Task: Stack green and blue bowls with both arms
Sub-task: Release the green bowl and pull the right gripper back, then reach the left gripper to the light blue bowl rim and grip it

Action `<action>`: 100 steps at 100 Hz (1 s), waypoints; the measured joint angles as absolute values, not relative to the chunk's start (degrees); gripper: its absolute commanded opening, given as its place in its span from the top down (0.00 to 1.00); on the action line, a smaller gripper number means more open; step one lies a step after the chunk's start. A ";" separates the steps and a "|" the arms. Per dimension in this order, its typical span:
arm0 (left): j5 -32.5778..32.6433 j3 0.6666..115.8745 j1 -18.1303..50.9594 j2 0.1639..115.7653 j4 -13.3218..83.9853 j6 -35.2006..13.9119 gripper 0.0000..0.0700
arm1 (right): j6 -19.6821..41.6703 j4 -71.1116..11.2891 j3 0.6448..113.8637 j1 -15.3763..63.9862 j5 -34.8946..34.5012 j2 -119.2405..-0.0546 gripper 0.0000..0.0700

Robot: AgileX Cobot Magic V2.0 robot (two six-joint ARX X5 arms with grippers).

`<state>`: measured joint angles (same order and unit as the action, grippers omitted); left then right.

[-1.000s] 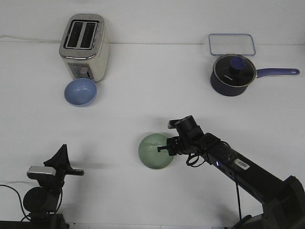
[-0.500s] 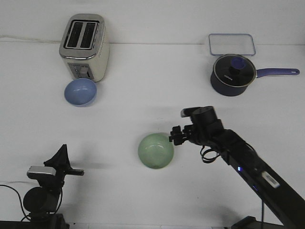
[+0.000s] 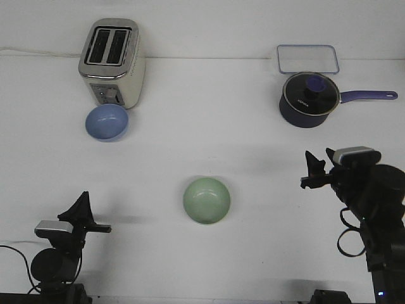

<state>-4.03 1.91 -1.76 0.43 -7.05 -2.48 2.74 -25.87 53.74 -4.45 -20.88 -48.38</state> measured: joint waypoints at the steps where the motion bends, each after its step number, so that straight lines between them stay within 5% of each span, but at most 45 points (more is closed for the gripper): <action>1: -4.03 1.91 -1.74 0.43 -7.16 -2.83 0.98 | 2.74 -25.47 53.08 -4.80 -21.10 -47.86 0.46; 16: -2.92 2.13 -1.74 0.40 -11.53 -12.91 0.98 | 2.66 -17.80 41.60 -7.64 -22.11 -39.72 0.46; 29: 0.45 6.35 -1.76 2.15 -5.48 -19.03 0.98 | 2.72 -13.41 33.08 -7.75 -22.11 -34.59 0.46; 47: 3.05 20.78 -1.89 14.70 4.69 -20.93 0.98 | 3.01 -13.19 29.12 -7.88 -20.78 -31.97 0.46; 70: 0.97 44.93 -2.96 44.45 13.58 -20.45 0.97 | 3.68 -12.45 29.12 -7.57 -20.75 -31.79 0.46; 75: -0.58 50.22 -3.51 51.35 15.57 -20.29 0.89 | 3.88 -12.10 29.12 -7.16 -20.71 -31.79 0.46; 88: -6.07 61.36 -5.45 67.83 20.43 -20.29 0.32 | 3.90 -11.25 29.12 -5.65 -20.73 -31.77 0.46; 100: -8.80 69.60 -6.46 79.40 22.11 -19.62 0.27 | 3.90 -11.25 29.12 -4.80 -20.73 -31.77 0.46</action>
<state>-8.80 69.60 -6.46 79.40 22.11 -19.62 3.90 -11.25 29.12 -4.80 -20.73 -31.77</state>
